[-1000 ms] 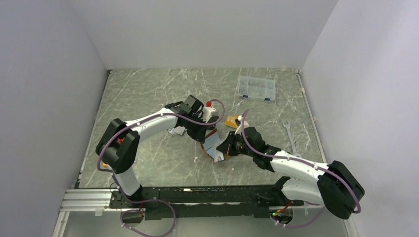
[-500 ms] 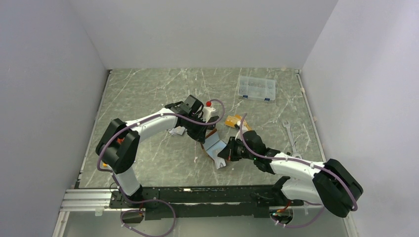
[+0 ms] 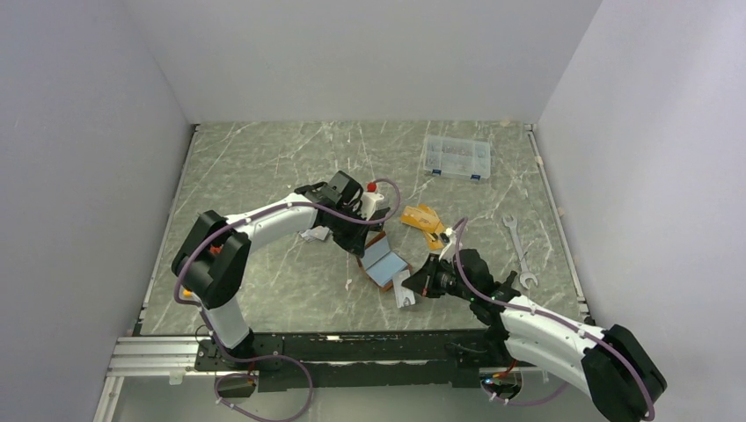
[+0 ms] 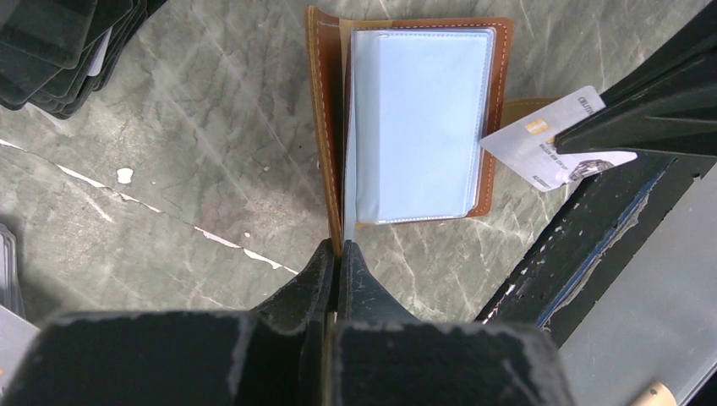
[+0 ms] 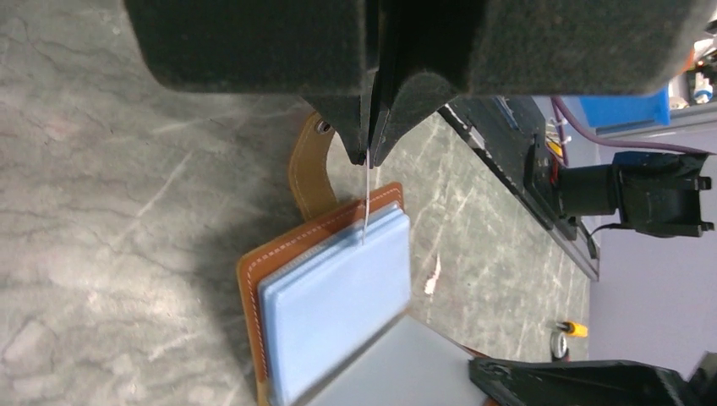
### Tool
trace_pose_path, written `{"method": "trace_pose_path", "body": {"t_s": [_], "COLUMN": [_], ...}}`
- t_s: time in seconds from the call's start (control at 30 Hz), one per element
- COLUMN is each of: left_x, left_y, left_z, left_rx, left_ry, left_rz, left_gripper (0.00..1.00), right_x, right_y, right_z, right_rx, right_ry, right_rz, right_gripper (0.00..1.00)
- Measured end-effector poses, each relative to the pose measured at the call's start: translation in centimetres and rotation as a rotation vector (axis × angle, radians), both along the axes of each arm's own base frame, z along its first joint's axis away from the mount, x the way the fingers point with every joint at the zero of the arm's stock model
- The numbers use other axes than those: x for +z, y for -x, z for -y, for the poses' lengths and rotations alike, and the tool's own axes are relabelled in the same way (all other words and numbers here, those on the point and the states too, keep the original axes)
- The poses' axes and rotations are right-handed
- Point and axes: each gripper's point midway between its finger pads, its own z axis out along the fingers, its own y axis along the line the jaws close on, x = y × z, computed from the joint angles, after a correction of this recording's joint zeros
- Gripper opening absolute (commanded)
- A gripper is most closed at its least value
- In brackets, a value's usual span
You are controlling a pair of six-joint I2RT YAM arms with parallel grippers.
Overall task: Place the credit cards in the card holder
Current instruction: Open the card holder at the center of the board.
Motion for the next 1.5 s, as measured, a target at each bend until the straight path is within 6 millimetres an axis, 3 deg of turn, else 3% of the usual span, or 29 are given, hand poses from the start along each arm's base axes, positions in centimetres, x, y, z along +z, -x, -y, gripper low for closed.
{"method": "trace_pose_path", "body": {"t_s": [0.37,1.27,1.5], "left_x": [-0.2,-0.2,-0.3], "left_y": [0.2,0.9,0.9], "left_z": [0.2,1.1,1.1], "left_rx": [-0.009,-0.072,-0.076], "left_ry": [-0.003,-0.006,-0.007], "left_rz": [-0.004,0.014,0.016], "left_gripper": [0.00,0.00,0.00], "right_x": [-1.8,-2.1,-0.9], "right_y": [0.4,-0.4,-1.1], "right_z": [0.3,-0.2,-0.5], "right_rx": [-0.013,-0.018,-0.026], "right_ry": [0.022,0.013,-0.023], "right_rz": [-0.061,-0.054,-0.012], "right_gripper": [0.00,0.00,0.00]}}
